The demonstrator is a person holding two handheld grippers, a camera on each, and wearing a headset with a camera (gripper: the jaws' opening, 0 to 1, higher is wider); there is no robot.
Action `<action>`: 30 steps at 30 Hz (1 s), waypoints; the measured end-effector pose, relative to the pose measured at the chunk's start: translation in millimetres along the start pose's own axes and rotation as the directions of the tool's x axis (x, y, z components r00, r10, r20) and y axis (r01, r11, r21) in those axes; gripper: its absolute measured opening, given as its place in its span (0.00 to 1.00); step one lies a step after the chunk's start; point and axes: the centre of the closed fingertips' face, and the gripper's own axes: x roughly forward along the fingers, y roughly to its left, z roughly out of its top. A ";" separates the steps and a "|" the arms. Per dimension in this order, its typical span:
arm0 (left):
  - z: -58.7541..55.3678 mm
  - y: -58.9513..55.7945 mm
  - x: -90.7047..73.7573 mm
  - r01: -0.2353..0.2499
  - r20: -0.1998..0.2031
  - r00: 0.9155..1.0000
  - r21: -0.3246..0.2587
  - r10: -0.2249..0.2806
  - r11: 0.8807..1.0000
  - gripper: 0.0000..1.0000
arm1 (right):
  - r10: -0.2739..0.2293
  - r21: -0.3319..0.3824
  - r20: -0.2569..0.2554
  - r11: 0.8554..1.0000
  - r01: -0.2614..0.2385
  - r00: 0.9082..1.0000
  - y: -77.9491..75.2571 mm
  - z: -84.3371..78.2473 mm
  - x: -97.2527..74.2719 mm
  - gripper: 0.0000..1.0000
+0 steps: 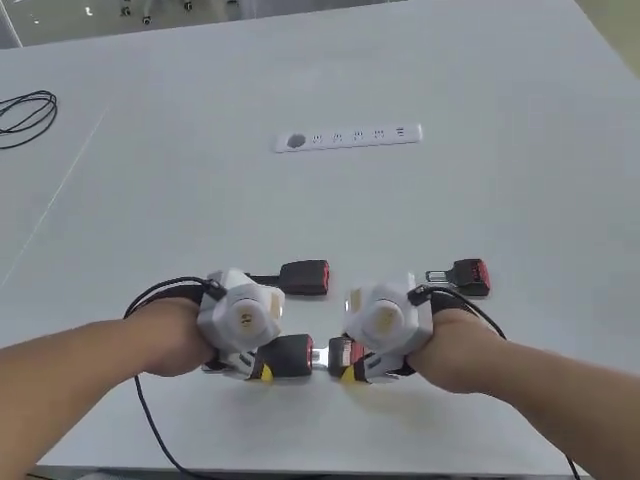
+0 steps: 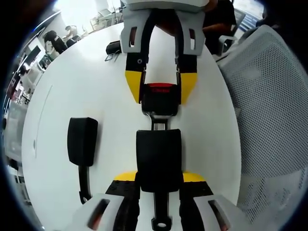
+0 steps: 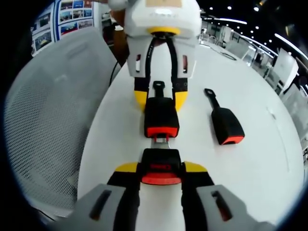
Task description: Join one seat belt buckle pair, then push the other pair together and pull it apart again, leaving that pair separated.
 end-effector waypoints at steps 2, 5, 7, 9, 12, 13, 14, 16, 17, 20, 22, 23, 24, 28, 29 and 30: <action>-0.8 0.4 -0.4 0.001 0.011 1.000 -0.008 0.000 1.000 0.31 | -0.002 0.022 0.011 1.000 0.002 1.000 -0.4 2.0 1.2 0.31; -1.5 0.5 -0.1 -0.001 0.021 1.000 -0.016 0.001 1.000 0.31 | -0.005 0.034 0.024 0.999 0.004 1.000 0.0 5.2 2.8 0.30; -0.2 -0.2 0.2 -0.002 0.020 1.000 -0.016 0.002 1.000 0.31 | -0.008 0.033 0.032 0.999 0.007 0.999 0.1 9.2 4.7 0.30; 0.0 -0.2 0.4 -0.002 0.018 1.000 -0.012 0.002 1.000 0.30 | -0.009 0.031 0.035 0.999 0.008 0.999 0.7 12.9 8.4 0.30; 0.2 0.1 0.3 0.000 0.017 1.000 -0.010 0.000 1.000 0.30 | -0.007 0.032 0.035 0.999 0.006 0.999 -0.7 12.7 9.4 0.30; -0.1 0.3 0.3 0.002 0.017 1.000 -0.009 -0.002 1.000 0.30 | -0.006 0.033 0.035 0.999 0.005 0.999 -0.6 13.0 9.3 0.30; 0.4 0.3 0.5 0.003 0.016 1.000 -0.007 -0.002 1.000 0.30 | -0.006 0.033 0.036 0.999 0.005 0.999 -0.5 13.5 9.7 0.30; 0.7 0.1 0.6 0.003 0.012 1.000 -0.005 -0.003 1.000 0.30 | -0.008 0.033 0.034 0.999 0.007 0.999 -0.3 15.3 11.1 0.30; 0.5 0.1 0.5 0.004 0.011 1.000 -0.003 -0.004 1.000 0.30 | -0.009 0.032 0.035 0.999 0.008 0.999 -0.3 16.0 11.6 0.29; -0.5 -1.0 0.4 0.005 0.008 1.000 -0.006 -0.005 1.000 0.30 | -0.010 0.031 0.034 0.999 0.009 0.999 0.4 14.6 11.9 0.29; -1.2 -0.8 0.3 0.004 0.012 1.000 -0.009 -0.004 1.000 0.30 | -0.010 0.031 0.033 0.999 0.009 0.999 -0.3 15.1 11.0 0.29; -1.4 -0.8 0.3 0.004 0.012 1.000 -0.009 -0.003 1.000 0.30 | -0.010 0.031 0.032 0.999 0.009 0.999 -0.3 15.3 11.2 0.30; -0.9 -0.9 0.4 0.003 0.014 1.000 -0.010 -0.003 1.000 0.30 | -0.011 0.032 0.029 0.999 0.010 1.000 0.1 15.0 11.0 0.30; -1.8 0.4 0.0 0.002 0.029 1.000 -0.025 -0.002 1.000 0.31 | -0.014 0.036 0.023 0.999 0.013 1.000 0.8 14.1 10.2 0.30; -2.4 0.5 -0.1 0.002 0.039 0.999 -0.038 0.000 0.999 0.31 | -0.015 0.038 0.021 0.999 0.014 1.000 0.7 13.8 10.2 0.30; -2.3 -0.1 -0.5 -0.003 0.043 0.999 -0.034 0.004 0.999 0.31 | -0.015 0.031 0.017 0.999 0.015 1.000 1.5 13.1 9.7 0.30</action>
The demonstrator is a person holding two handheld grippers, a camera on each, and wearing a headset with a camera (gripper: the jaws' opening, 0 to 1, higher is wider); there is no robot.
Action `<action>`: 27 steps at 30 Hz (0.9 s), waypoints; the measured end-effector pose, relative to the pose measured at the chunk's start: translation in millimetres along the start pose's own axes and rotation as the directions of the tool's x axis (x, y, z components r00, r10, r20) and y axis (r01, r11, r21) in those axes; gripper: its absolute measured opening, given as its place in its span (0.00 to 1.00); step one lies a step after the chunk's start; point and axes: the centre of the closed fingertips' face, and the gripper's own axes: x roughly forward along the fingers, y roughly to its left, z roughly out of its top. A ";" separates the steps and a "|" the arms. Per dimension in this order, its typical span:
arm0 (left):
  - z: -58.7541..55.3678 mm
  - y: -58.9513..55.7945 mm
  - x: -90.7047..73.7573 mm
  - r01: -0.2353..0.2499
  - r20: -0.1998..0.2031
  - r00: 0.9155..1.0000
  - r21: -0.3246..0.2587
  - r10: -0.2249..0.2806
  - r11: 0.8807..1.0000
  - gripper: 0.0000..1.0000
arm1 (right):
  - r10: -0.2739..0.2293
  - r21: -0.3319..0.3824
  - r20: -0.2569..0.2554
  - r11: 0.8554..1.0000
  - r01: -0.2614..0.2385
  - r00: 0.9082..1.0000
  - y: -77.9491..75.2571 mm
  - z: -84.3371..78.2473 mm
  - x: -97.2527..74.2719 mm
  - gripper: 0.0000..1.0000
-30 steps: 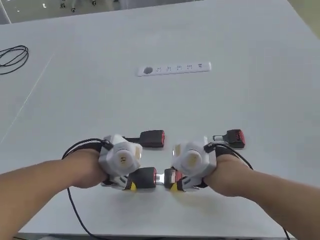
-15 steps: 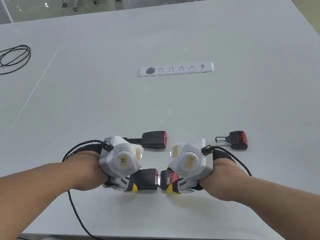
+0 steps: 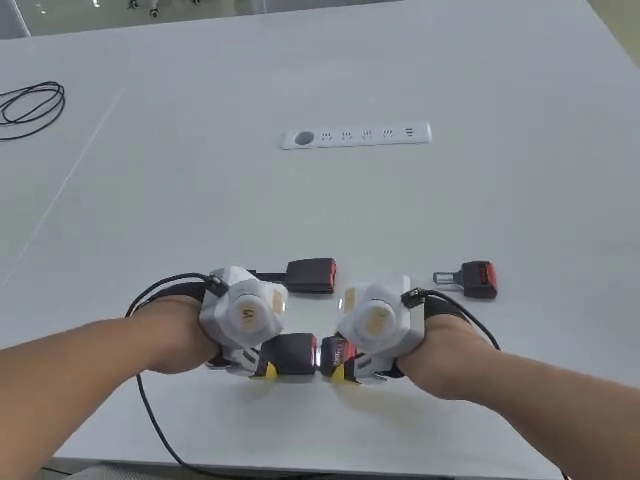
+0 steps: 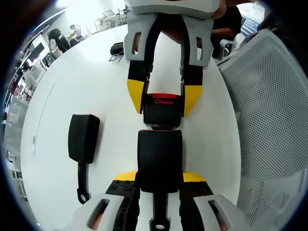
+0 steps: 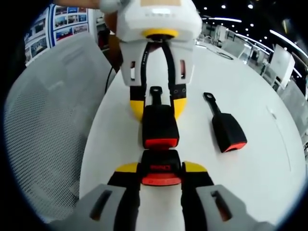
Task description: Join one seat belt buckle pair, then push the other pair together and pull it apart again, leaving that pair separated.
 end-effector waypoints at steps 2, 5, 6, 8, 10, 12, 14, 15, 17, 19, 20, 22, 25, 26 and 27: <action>-0.8 -0.2 -0.4 -0.002 0.002 1.000 0.006 0.002 1.000 0.31 | 0.004 0.002 -0.007 1.000 -0.004 1.000 1.0 -1.6 -0.5 0.30; -1.0 -0.4 -0.9 -0.006 0.007 1.000 0.020 0.006 1.000 0.31 | 0.011 0.000 -0.003 1.000 -0.011 1.000 1.2 -2.9 -2.6 0.30; -0.3 -0.7 -1.0 -0.007 0.011 1.000 0.028 0.007 1.000 0.30 | 0.010 -0.003 -0.004 1.000 -0.010 1.000 2.2 -3.3 -3.1 0.30; 0.0 -0.8 -0.9 -0.008 0.015 1.000 0.029 0.008 1.000 0.30 | 0.011 0.004 -0.001 1.000 -0.011 1.000 2.5 -3.9 -3.7 0.30; 0.7 -1.1 -0.8 -0.010 0.014 1.000 0.035 0.009 0.999 0.30 | 0.015 0.001 0.002 1.000 -0.015 1.000 2.3 -4.1 -3.8 0.30; 1.1 -0.7 -0.6 -0.009 0.012 1.000 0.039 0.009 0.999 0.30 | 0.019 0.005 0.001 1.000 -0.019 1.000 1.7 -3.8 -3.2 0.30; 1.0 -0.3 -0.7 -0.009 0.011 1.000 0.039 0.009 0.999 0.30 | 0.020 0.006 -0.002 1.000 -0.020 1.000 1.4 -3.6 -2.9 0.30; 0.8 -0.2 -0.8 -0.010 0.011 1.000 0.039 0.009 0.999 0.30 | 0.020 0.008 -0.003 1.000 -0.020 1.000 1.5 -3.7 -2.6 0.30; 0.9 -0.3 -0.8 -0.011 0.012 1.000 0.037 0.011 0.999 0.30 | 0.018 0.015 0.003 1.000 -0.018 1.000 1.8 -3.8 -2.7 0.31; 1.1 -0.1 -0.8 -0.016 0.008 1.000 0.035 0.016 0.999 0.31 | 0.016 0.016 0.008 1.000 -0.016 1.000 1.6 -3.8 -2.7 0.31; 1.0 0.2 -0.8 -0.016 0.007 1.000 0.034 0.016 0.999 0.31 | 0.015 0.017 0.011 1.000 -0.015 1.000 1.4 -3.7 -2.8 0.31; 1.0 0.3 -0.7 -0.015 0.002 1.000 0.032 0.015 0.999 0.31 | 0.012 0.018 0.012 1.000 -0.013 1.000 1.8 -3.1 -2.6 0.31; 0.5 0.8 -0.7 -0.014 -0.006 1.000 0.031 0.014 0.999 0.31 | 0.009 0.021 0.014 1.000 -0.009 1.000 1.5 -2.5 -2.1 0.32; 0.8 0.8 -0.7 -0.015 -0.008 1.000 0.029 0.015 0.999 0.31 | 0.008 0.022 0.014 1.000 -0.008 1.000 1.5 -2.4 -2.1 0.32; 0.7 0.9 -0.8 -0.016 -0.009 1.000 0.029 0.016 0.999 0.31 | 0.008 0.020 0.012 1.000 -0.008 1.000 1.4 -2.2 -1.8 0.32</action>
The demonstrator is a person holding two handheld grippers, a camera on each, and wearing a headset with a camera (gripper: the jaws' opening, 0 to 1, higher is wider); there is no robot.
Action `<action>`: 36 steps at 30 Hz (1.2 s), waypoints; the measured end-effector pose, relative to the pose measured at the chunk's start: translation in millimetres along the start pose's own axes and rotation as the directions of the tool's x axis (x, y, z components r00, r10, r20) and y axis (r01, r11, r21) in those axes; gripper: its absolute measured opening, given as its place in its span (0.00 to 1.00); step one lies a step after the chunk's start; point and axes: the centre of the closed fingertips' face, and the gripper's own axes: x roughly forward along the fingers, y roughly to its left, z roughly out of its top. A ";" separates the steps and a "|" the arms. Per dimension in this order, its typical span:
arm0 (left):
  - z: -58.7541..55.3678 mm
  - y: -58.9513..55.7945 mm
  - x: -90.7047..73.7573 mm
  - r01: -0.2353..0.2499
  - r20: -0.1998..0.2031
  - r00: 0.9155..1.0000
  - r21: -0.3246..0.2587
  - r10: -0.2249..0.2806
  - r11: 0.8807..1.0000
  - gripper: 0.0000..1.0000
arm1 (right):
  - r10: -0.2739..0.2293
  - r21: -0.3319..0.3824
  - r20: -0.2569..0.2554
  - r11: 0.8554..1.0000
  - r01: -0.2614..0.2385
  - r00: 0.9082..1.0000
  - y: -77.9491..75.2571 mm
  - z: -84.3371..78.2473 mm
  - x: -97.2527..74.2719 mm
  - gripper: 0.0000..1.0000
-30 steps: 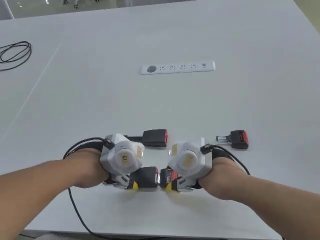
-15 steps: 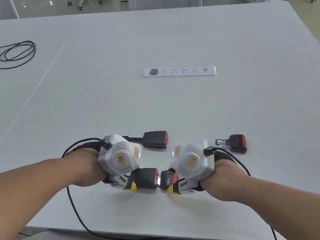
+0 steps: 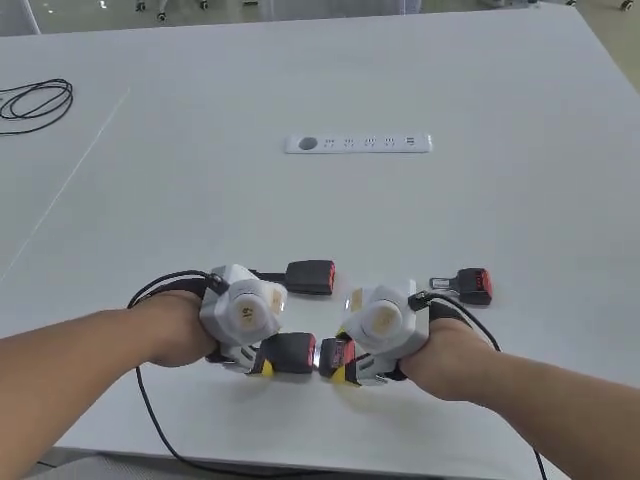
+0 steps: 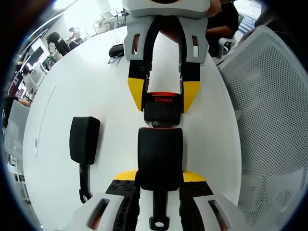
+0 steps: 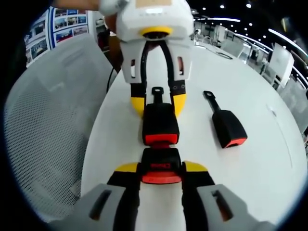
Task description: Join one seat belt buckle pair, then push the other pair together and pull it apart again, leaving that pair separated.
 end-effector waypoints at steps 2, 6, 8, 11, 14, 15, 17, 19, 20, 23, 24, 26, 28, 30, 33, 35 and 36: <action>0.0 0.1 -0.1 -0.003 -0.003 1.000 -0.002 0.003 1.000 0.32 | 0.001 0.002 -0.002 1.000 -0.001 1.000 -0.7 0.2 0.5 0.32; -0.2 -0.3 0.1 -0.007 -0.017 1.000 -0.009 0.007 1.000 0.32 | -0.012 0.019 0.005 1.000 0.012 1.000 0.6 0.7 0.9 0.33; -0.1 0.2 0.4 -0.006 -0.022 1.000 -0.009 0.005 1.000 0.32 | -0.021 0.024 0.006 1.000 0.021 1.000 0.5 1.1 0.8 0.33; 0.1 0.5 0.5 -0.005 -0.023 1.000 -0.018 0.004 1.000 0.33 | -0.022 0.027 0.007 0.999 0.022 1.000 -0.3 0.8 0.9 0.34; -1.1 1.9 0.3 -0.014 -0.024 1.000 -0.055 0.012 0.998 0.33 | -0.025 0.033 0.004 0.999 0.025 1.000 -0.5 0.1 0.7 0.34; -0.7 1.8 0.4 -0.019 -0.025 1.000 -0.062 0.017 0.998 0.33 | -0.027 0.037 0.002 0.999 0.027 1.000 -0.7 -0.1 0.6 0.34; -1.0 2.6 0.1 -0.031 -0.031 0.999 -0.074 0.028 0.997 0.34 | -0.037 0.049 -0.002 0.998 0.037 0.999 -1.9 -1.2 -0.1 0.34; -1.4 2.6 -0.3 -0.039 -0.037 0.999 -0.065 0.036 0.997 0.34 | -0.044 0.065 -0.002 0.997 0.044 0.999 -2.6 -2.7 -0.9 0.35; -2.3 2.9 -0.7 -0.045 -0.041 0.998 -0.056 0.043 0.997 0.34 | -0.046 0.067 0.000 0.997 0.046 0.999 -3.2 -3.1 -1.5 0.35; -1.8 2.0 -4.1 -0.049 -0.037 0.998 -0.050 0.047 0.998 0.35 | -0.051 0.087 0.005 0.995 0.050 0.999 -3.8 -3.5 -5.8 0.35; 0.8 3.9 -6.9 -0.060 -0.025 0.998 -0.056 0.058 0.997 0.35 | -0.046 0.096 0.007 0.994 0.045 0.999 -3.7 -3.8 -6.7 0.35; 5.3 6.1 -11.3 -0.071 -0.008 0.997 -0.064 0.071 0.995 0.37 | -0.042 0.133 0.014 0.990 0.040 0.999 -4.2 -3.0 -11.0 0.34; 10.2 5.9 -16.2 -0.074 0.008 0.997 -0.074 0.075 0.994 0.39 | -0.051 0.135 0.032 0.990 0.046 0.998 -5.2 0.8 -16.7 0.33; 14.0 6.7 -20.4 -0.081 0.019 0.996 -0.070 0.082 0.994 0.40 | -0.060 0.144 0.049 0.988 0.052 0.997 -6.5 5.0 -22.6 0.33; 16.1 8.5 -26.4 -0.088 0.011 0.996 -0.056 0.089 0.995 0.43 | -0.068 0.139 0.060 0.988 0.059 0.996 -9.5 7.4 -30.0 0.33; 21.8 12.8 -31.8 -0.090 0.043 0.995 -0.100 0.094 0.991 0.43 | -0.073 0.136 0.067 0.989 0.064 0.995 -12.7 8.5 -36.3 0.32; 25.0 18.0 -35.5 -0.099 0.061 0.992 -0.113 0.106 0.989 0.43 | -0.081 0.137 0.074 0.988 0.070 0.994 -16.4 8.7 -41.1 0.32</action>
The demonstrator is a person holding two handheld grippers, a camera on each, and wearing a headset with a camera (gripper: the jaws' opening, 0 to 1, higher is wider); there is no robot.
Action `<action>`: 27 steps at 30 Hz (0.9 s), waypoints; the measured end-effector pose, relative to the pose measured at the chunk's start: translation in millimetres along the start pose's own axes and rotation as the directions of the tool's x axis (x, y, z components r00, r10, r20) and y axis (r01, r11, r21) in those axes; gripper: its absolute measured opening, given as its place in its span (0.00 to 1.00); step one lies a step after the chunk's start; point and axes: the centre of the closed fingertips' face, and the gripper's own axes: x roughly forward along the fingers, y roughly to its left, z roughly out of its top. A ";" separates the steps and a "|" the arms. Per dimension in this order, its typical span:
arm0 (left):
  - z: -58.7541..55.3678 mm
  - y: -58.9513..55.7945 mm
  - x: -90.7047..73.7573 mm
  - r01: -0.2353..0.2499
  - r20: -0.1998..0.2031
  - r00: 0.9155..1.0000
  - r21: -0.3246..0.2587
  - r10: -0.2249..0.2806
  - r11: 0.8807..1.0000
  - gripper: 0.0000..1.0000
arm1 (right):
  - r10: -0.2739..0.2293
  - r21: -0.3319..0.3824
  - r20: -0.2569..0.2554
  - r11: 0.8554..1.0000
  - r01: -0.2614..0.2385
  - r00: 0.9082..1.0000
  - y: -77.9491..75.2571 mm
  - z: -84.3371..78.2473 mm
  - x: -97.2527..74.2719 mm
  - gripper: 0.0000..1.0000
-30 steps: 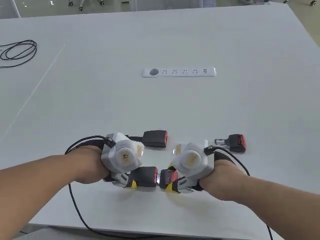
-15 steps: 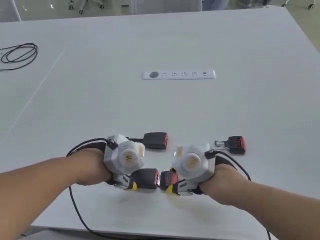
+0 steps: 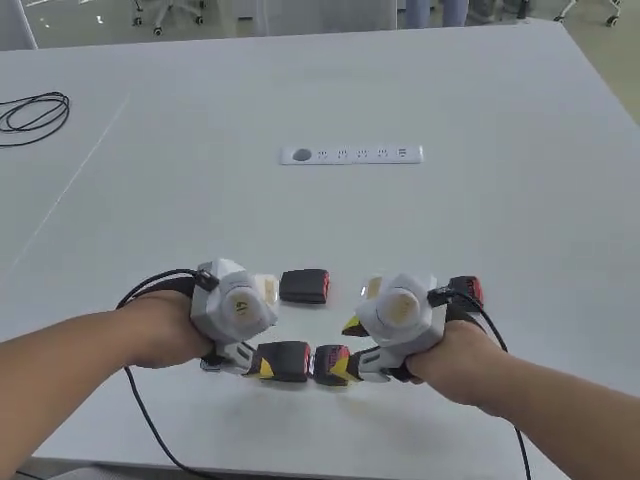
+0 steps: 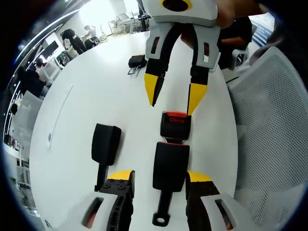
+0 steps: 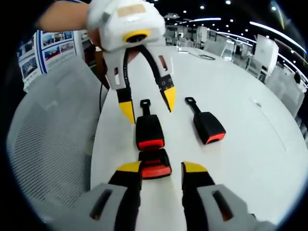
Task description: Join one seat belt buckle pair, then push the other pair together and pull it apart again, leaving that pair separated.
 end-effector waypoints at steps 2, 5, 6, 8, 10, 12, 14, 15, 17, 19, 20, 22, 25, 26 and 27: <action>-0.4 9.4 -2.5 -0.015 0.001 1.000 -0.023 0.015 1.000 0.44 | -0.012 0.006 0.011 1.000 0.012 1.000 -7.3 0.3 -5.7 0.32; -1.7 20.4 -3.2 -0.028 -0.004 1.000 -0.019 0.028 0.999 0.44 | -0.031 0.010 0.003 0.999 0.031 1.000 -22.1 -7.7 -15.0 0.31; 0.1 23.0 -3.6 -0.032 0.001 1.000 -0.030 0.032 0.999 0.44 | -0.036 0.006 0.000 0.999 0.036 0.999 -25.4 -10.2 -17.3 0.30; 3.2 29.4 -3.9 -0.038 0.010 0.999 -0.043 0.038 0.998 0.44 | -0.048 -0.003 -0.011 0.999 0.048 0.999 -33.8 -16.7 -23.8 0.30; 5.9 35.1 -0.1 -0.034 0.010 0.999 -0.033 0.034 0.999 0.43 | -0.058 -0.008 -0.021 0.998 0.058 0.998 -41.8 -23.9 -30.8 0.30; 4.3 40.1 4.4 -0.026 -0.011 1.000 -0.017 0.025 1.000 0.43 | -0.071 -0.021 -0.040 0.997 0.070 0.997 -49.7 -32.5 -36.4 0.30; 4.3 51.1 8.2 -0.032 -0.025 0.999 -0.013 0.032 0.999 0.43 | -0.084 -0.023 -0.054 0.996 0.083 0.995 -58.7 -41.9 -43.5 0.30; 6.2 58.3 9.3 -0.040 -0.027 0.999 -0.015 0.039 0.999 0.43 | -0.091 -0.023 -0.060 0.996 0.090 0.994 -64.0 -46.9 -48.6 0.30; 8.1 67.9 10.3 -0.053 -0.029 0.998 -0.015 0.053 0.998 0.43 | -0.102 -0.022 -0.067 0.995 0.101 0.993 -71.0 -53.1 -55.3 0.30; 11.8 74.9 10.8 -0.057 -0.028 0.998 -0.012 0.057 0.998 0.43 | -0.114 -0.022 -0.077 0.993 0.113 0.990 -79.1 -60.8 -63.4 0.30; 13.6 77.8 11.2 -0.057 -0.029 0.998 -0.010 0.056 0.998 0.43 | -0.120 -0.018 -0.081 0.993 0.119 0.989 -83.9 -65.0 -67.8 0.30; 16.3 80.2 12.3 -0.054 -0.036 0.998 0.007 0.054 0.999 0.43 | -0.136 -0.018 -0.089 0.991 0.134 0.987 -92.6 -71.8 -75.6 0.30; 18.0 83.1 16.3 -0.049 -0.044 0.998 0.022 0.050 0.999 0.43 | -0.155 -0.020 -0.103 0.988 0.154 0.983 -104.0 -81.4 -85.3 0.31; 17.7 84.4 17.7 -0.049 -0.047 0.998 0.024 0.050 0.998 0.43 | -0.161 -0.024 -0.111 0.987 0.159 0.981 -107.4 -84.7 -88.1 0.32; 16.9 85.3 19.6 -0.046 -0.059 0.997 0.033 0.048 0.998 0.44 | -0.166 -0.024 -0.120 0.986 0.164 0.979 -112.0 -90.3 -92.1 0.32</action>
